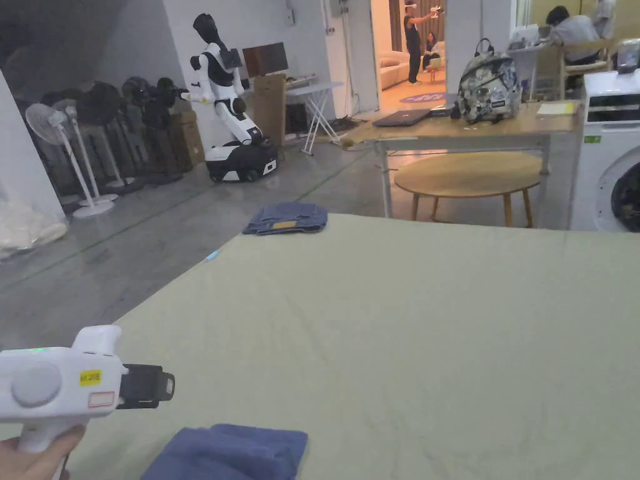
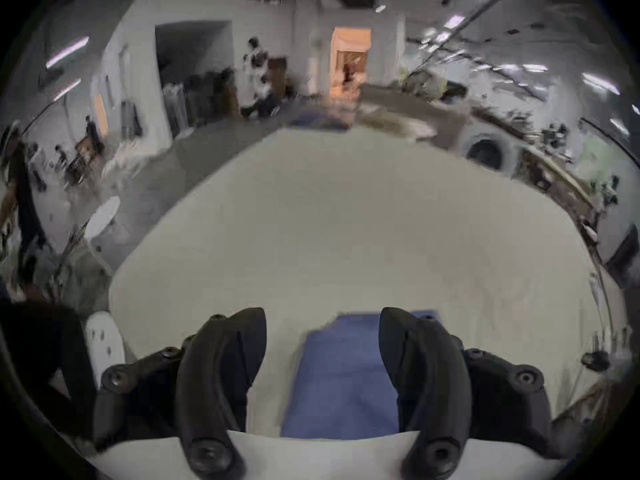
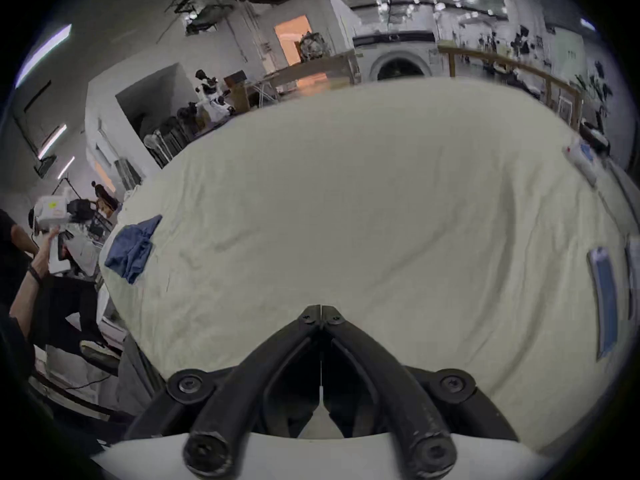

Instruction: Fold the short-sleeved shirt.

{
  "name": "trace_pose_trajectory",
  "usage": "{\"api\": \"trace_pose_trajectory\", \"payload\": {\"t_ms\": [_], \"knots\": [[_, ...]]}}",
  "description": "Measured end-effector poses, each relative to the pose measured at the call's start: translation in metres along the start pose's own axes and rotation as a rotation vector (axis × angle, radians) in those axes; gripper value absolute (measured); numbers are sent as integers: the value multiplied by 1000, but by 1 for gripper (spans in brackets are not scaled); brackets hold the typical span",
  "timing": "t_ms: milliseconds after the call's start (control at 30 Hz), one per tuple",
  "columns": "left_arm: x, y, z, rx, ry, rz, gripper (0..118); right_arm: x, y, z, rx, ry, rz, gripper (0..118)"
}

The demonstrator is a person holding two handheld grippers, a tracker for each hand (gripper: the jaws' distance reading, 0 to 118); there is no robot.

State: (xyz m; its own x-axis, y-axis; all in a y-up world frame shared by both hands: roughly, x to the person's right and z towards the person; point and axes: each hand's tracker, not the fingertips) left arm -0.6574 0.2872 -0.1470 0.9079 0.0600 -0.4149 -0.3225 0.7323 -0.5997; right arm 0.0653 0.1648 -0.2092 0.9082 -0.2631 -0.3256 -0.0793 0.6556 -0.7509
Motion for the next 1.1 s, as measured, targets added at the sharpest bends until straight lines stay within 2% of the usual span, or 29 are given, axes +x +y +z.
{"api": "trace_pose_trajectory", "payload": {"t_ms": [200, 267, 333, 367, 433, 500, 567, 700, 767, 900, 967, 1033, 1100], "knots": [[121, -3, 87, 418, -153, -269, 68, -12, 56, 26, 248, -57, 110, 0], [151, -7, 97, 492, -228, -288, 68, -18, 73, 36, 344, -112, 115, 0], [186, -16, 104, 573, -292, -288, 67, -22, 89, 44, 399, -126, 126, 0], [202, -19, 101, 590, -323, -305, 62, -25, 95, 48, 434, -131, 136, 0], [234, -25, 99, 632, -377, -346, 35, -30, 103, 56, 496, -135, 157, 0], [264, -29, 95, 627, -418, -344, 0, -33, 108, 62, 545, -138, 152, 0], [284, -39, 96, 698, -425, -349, 0, -35, 109, 69, 588, -150, 131, 0], [304, -54, 104, 660, -501, -228, 0, -37, 101, 77, 666, -256, 105, 0], [311, -61, 110, 681, -420, -219, 0, -36, 96, 78, 681, -255, 109, 0], [328, -73, 116, 682, -387, -249, 0, -42, 86, 79, 736, -337, 118, 0], [338, -79, 120, 680, -340, -328, 0, -44, 86, 82, 713, -313, 153, 0], [346, -83, 122, 680, -288, -398, 0, -49, 85, 84, 715, -337, 166, 0], [349, -84, 124, 676, -279, -385, 0, -49, 84, 88, 718, -315, 161, 0]]}}
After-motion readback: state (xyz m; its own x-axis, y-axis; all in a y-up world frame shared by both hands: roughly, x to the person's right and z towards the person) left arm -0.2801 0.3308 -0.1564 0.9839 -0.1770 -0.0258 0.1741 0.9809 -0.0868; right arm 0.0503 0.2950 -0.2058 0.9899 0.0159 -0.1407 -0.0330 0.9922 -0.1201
